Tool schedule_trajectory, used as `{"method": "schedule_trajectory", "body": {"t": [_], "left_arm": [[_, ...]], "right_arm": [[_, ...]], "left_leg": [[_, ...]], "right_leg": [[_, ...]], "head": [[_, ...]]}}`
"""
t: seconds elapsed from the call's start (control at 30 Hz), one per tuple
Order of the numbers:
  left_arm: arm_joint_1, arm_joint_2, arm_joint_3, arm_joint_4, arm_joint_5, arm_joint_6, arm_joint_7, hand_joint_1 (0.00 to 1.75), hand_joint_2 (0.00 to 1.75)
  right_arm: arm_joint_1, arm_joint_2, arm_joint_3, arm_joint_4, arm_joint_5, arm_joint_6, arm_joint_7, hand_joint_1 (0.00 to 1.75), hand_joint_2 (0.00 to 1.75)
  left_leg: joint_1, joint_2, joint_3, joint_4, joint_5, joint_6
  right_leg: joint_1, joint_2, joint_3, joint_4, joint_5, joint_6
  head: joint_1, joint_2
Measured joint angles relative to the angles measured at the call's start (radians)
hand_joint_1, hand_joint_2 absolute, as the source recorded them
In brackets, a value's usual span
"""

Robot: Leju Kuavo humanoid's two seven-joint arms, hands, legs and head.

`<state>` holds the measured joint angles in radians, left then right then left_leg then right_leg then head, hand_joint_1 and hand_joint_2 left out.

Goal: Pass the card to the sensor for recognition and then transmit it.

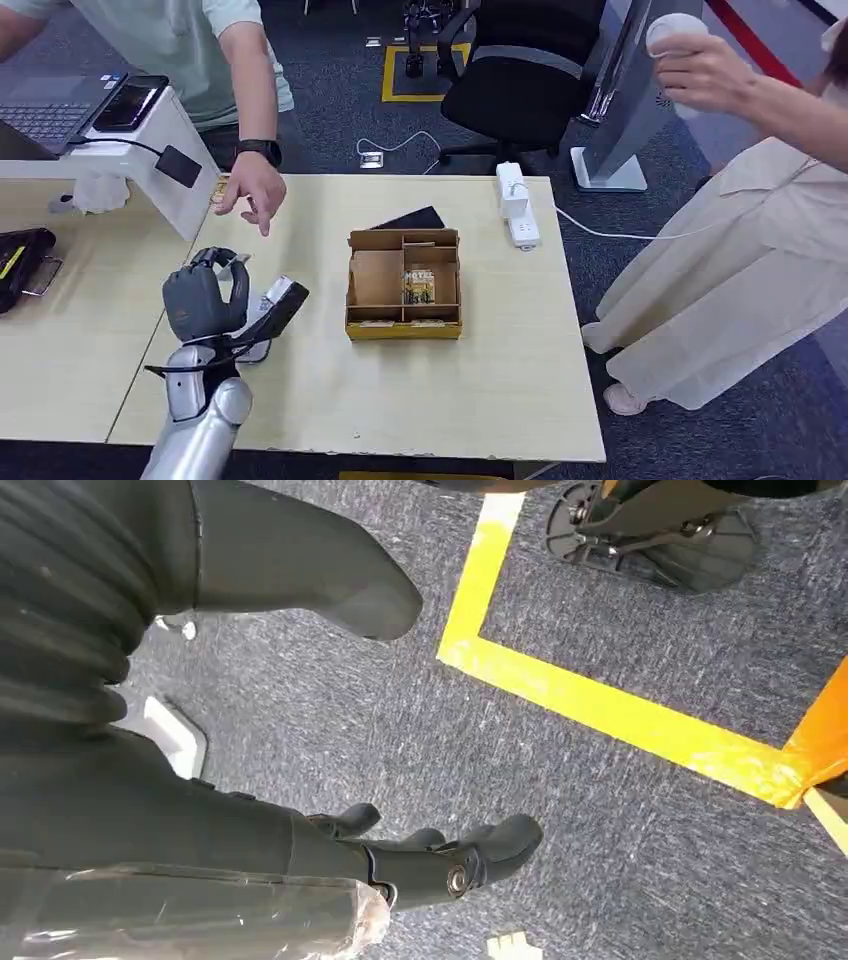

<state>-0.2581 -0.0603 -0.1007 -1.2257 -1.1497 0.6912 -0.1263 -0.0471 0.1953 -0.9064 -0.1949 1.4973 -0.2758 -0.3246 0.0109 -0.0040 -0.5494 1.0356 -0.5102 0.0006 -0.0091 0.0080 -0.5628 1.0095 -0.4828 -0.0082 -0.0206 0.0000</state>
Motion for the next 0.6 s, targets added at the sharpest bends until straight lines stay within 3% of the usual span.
{"method": "schedule_trajectory", "body": {"t": [0.43,0.6], "left_arm": [[-0.072,-0.008,-0.023,0.002,0.141,-0.001,0.004,1.75,1.75],[-0.078,-0.009,-0.031,0.002,0.148,-0.001,0.004,1.75,1.75]], "right_arm": [[-0.001,0.0,0.016,0.0,0.01,0.0,0.003,0.0,1.75],[-0.002,0.0,0.017,0.0,0.01,0.0,0.006,0.0,1.75]], "left_leg": [[0.0,0.0,-0.001,0.001,0.0,0.0],[0.0,0.0,-0.001,0.001,0.0,0.0]], "right_leg": [[0.0,0.0,0.0,0.0,0.0,0.0],[0.0,0.0,0.0,0.0,0.0,0.0]], "head": [[0.0,0.0],[0.0,0.0]]}}
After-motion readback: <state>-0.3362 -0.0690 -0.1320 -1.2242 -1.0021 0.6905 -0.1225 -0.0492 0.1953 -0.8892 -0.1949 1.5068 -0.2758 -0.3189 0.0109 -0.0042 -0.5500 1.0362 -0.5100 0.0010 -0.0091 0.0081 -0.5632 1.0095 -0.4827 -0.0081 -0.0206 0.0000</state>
